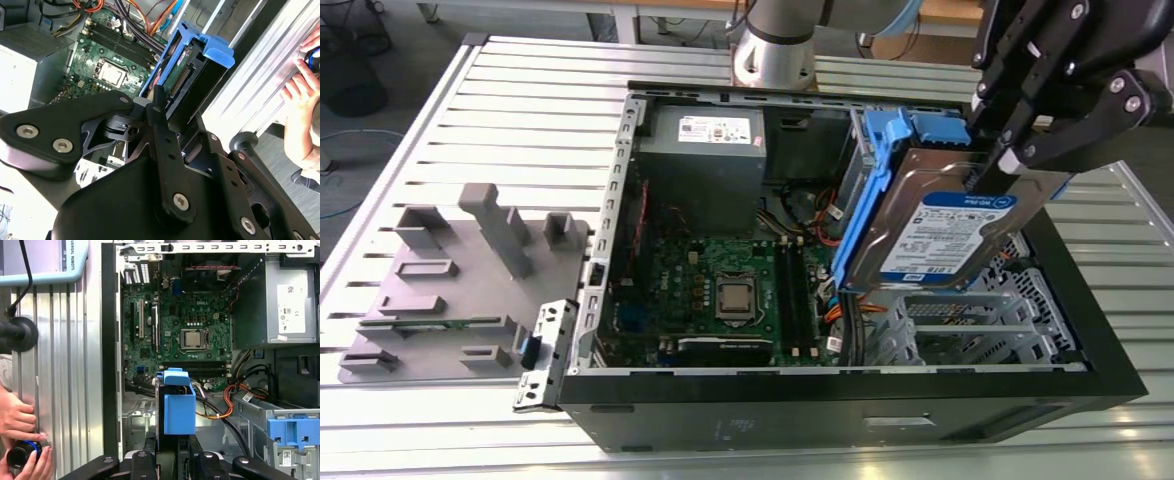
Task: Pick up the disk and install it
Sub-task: 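Insert the disk into the insertion slot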
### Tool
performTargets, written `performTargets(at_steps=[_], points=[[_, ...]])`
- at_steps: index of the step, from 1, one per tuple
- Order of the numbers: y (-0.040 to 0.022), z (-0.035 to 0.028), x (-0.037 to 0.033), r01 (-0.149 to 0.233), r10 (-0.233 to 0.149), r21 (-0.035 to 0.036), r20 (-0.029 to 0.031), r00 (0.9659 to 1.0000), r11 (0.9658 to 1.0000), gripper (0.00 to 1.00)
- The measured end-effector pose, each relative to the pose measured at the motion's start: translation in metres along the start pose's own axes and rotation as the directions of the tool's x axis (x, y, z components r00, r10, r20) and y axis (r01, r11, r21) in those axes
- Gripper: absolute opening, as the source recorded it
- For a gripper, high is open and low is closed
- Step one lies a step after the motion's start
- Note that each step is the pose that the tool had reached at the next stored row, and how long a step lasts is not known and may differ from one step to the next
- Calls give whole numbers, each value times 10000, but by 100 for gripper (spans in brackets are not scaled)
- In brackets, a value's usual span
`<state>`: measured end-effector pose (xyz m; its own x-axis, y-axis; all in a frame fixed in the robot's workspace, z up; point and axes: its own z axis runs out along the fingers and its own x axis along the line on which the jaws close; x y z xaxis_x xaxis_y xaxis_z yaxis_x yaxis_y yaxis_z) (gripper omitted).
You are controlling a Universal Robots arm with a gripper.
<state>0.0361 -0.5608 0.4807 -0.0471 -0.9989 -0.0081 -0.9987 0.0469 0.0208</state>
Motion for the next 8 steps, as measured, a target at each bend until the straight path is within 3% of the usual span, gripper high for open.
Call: performTargets(at_steps=[8], points=[[-61,24,98,0,0,-5,-1,10000,10000,35]])
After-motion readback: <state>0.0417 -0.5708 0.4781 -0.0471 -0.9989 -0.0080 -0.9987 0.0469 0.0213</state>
